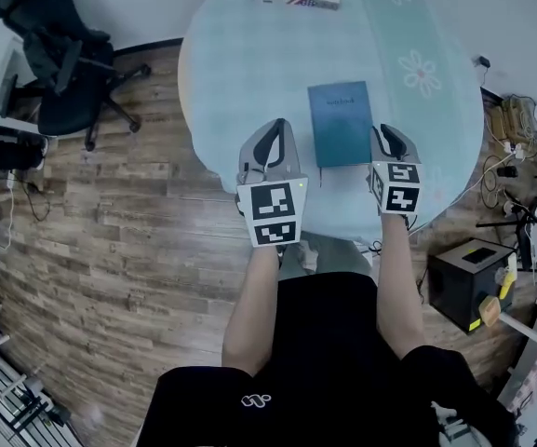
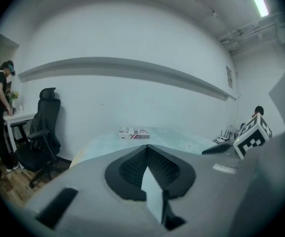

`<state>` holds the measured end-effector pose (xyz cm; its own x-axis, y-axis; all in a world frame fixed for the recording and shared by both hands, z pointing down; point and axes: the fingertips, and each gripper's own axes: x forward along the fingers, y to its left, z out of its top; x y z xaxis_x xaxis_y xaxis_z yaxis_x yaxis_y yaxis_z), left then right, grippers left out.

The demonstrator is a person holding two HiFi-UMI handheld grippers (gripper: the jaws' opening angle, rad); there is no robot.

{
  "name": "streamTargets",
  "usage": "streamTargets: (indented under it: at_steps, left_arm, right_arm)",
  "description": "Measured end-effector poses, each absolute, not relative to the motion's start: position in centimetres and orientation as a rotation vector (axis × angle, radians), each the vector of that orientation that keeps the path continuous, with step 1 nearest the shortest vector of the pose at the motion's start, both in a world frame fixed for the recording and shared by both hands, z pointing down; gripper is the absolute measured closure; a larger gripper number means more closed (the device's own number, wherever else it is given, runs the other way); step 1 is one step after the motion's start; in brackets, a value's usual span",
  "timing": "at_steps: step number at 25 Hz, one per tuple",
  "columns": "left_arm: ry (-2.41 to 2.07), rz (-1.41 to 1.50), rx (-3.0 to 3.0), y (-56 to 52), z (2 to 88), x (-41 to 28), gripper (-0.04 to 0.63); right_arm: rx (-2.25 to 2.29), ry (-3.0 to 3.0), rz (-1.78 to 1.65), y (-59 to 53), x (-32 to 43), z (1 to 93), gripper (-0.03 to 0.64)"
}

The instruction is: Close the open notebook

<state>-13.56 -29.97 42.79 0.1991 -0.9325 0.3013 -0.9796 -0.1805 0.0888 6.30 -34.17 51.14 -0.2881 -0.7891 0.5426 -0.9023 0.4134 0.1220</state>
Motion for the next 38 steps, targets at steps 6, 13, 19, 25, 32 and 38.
streamTargets:
  at_steps: [6, 13, 19, 25, 32, 38]
  left_arm:
    - [-1.875, 0.212, 2.289, -30.7, 38.5, -14.5, 0.592]
    - [-1.934, 0.162, 2.385, -31.3, 33.2, -14.9, 0.592]
    - [-2.011, 0.09, 2.429, -30.6, 29.1, -16.5, 0.592]
    - [-2.045, 0.055, 2.441, -30.6, 27.3, -17.6, 0.592]
    - [-2.04, 0.019, 2.449, -31.0, 26.9, -18.2, 0.592]
    - [-2.011, 0.006, 2.464, -31.9, 27.2, -17.4, 0.592]
  right_arm:
    - [1.507, -2.412, 0.172, -35.6, 3.0, 42.7, 0.607]
    - [1.425, -2.736, 0.084, -35.4, -2.5, 34.1, 0.609]
    - [1.363, -2.875, -0.019, -34.7, -4.8, 28.1, 0.607]
    - [1.28, -2.881, -0.108, -34.8, -7.2, 25.9, 0.606]
    - [1.264, -2.879, -0.145, -34.9, -8.2, 25.3, 0.606]
    - [1.26, -2.874, -0.17, -35.3, -7.8, 25.4, 0.604]
